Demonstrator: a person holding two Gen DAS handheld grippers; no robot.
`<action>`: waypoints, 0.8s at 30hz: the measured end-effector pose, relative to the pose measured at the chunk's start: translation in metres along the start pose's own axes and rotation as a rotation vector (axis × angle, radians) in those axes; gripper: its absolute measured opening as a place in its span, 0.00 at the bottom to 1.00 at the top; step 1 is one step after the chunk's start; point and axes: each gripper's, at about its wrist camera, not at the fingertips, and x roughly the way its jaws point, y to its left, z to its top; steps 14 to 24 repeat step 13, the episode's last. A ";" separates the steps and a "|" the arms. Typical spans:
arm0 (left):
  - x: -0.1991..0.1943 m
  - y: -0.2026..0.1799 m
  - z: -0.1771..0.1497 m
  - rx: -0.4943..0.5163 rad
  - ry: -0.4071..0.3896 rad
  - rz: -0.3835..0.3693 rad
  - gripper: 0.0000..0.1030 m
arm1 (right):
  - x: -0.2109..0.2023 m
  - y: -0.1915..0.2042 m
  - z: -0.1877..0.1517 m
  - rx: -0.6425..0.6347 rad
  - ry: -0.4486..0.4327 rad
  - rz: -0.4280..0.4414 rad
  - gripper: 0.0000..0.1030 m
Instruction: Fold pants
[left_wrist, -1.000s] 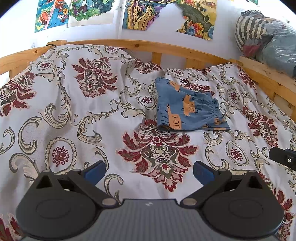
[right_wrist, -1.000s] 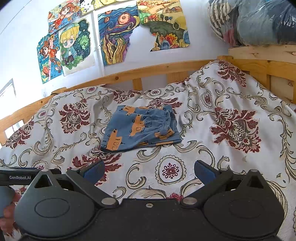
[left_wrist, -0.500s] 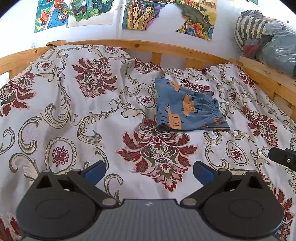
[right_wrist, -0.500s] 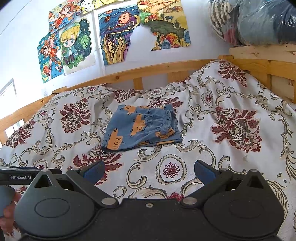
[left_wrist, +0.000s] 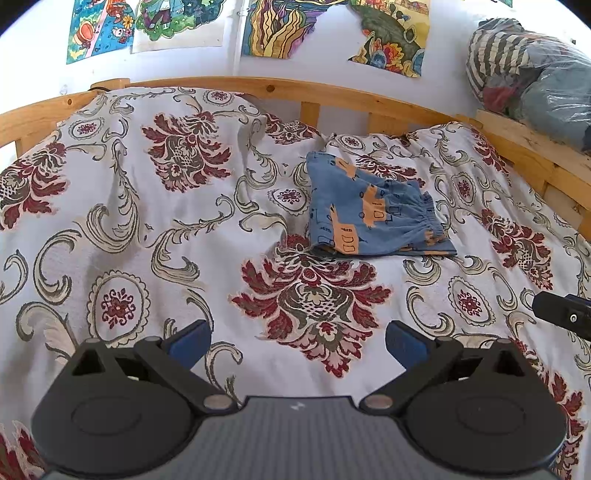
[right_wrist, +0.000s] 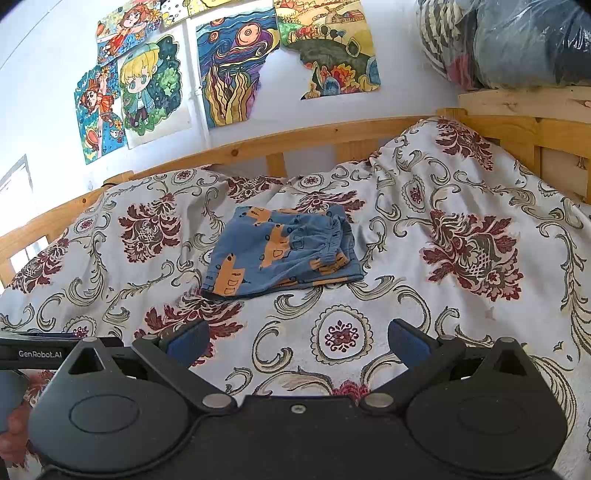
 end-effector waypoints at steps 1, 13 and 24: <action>0.001 0.000 0.000 0.001 0.010 0.003 0.99 | 0.000 0.001 -0.001 0.000 0.001 0.000 0.99; -0.001 0.002 -0.002 0.003 0.003 -0.056 1.00 | 0.001 0.000 -0.005 -0.001 0.010 0.004 0.99; -0.001 0.002 -0.002 0.003 0.003 -0.056 1.00 | 0.001 0.000 -0.005 -0.001 0.010 0.004 0.99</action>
